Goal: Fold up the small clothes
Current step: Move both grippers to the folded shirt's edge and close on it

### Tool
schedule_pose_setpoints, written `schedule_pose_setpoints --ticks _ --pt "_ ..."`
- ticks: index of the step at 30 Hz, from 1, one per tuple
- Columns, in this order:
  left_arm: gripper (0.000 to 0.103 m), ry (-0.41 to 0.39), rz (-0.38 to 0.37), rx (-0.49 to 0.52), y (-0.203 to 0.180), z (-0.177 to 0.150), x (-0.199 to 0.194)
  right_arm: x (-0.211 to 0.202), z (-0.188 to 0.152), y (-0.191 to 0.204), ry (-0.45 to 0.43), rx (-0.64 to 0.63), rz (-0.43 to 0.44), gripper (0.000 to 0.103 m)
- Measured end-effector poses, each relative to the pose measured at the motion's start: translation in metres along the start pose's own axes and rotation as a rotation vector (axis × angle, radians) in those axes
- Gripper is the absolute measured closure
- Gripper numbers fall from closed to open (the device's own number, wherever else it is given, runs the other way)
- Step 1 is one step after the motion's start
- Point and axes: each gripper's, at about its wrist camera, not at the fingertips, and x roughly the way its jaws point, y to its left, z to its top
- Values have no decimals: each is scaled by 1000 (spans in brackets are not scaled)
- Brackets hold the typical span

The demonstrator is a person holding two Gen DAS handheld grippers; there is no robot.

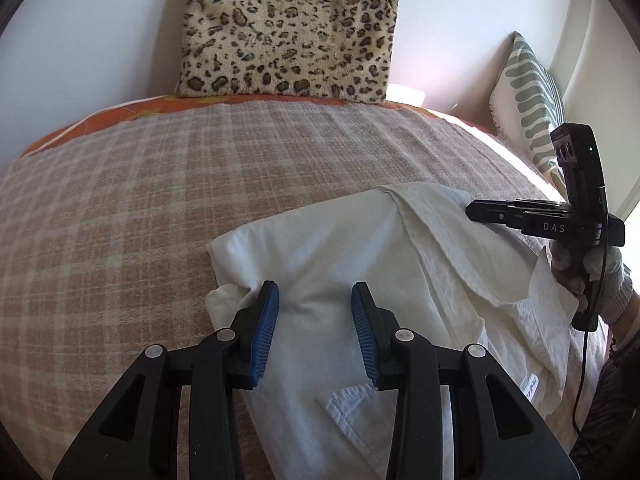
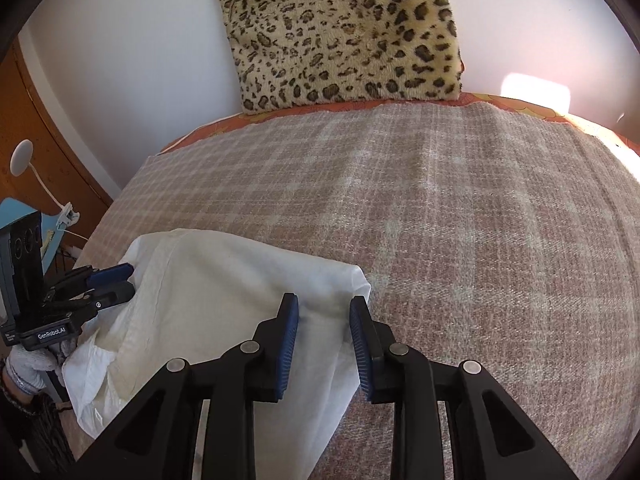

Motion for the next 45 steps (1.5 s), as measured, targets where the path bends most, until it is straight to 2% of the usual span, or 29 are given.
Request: schedule_pose_setpoints --ticks 3,5,8,11,13,14,16,20,23,28,35,39,42,44,45 --pt "67 -6 -31 -66 11 2 -7 -6 3 -12 -19 56 -38 77" --pt "67 -19 3 -54 13 5 -13 -15 6 -29 -43 136 -35 73" --pt "66 -52 48 -95 26 11 -25 -28 6 -53 -58 254 49 70" --pt "66 -44 -36 -252 57 13 -28 -38 2 -61 -45 298 145 63" --pt "60 -17 -106 -330 68 9 -28 -41 -5 -60 -22 295 192 50" --pt "57 1 -146 -363 71 6 -26 -41 -9 -59 -3 298 218 47" --pt "51 26 -219 -423 74 -1 -23 -41 -18 -59 33 318 275 44" --pt "51 81 -310 -525 77 -12 -16 -43 -34 -65 64 385 362 38" --pt "51 85 -344 -561 75 -20 -19 -40 -44 -69 88 430 422 38" --pt "51 89 -417 -628 76 -31 -20 -36 -54 -64 112 432 480 38" --pt "51 90 -427 -605 67 -33 -22 -31 -59 -53 110 407 545 39" --pt "51 91 -416 -573 61 -33 -21 -24 -60 -44 121 413 610 49" --pt "53 86 -416 -570 61 -33 -20 -20 -59 -38 117 422 607 52" --pt "57 81 -402 -568 60 -32 -19 -19 -60 -39 112 446 612 55" --pt "65 81 -385 -565 59 -33 -19 -18 -61 -39 115 463 605 64"
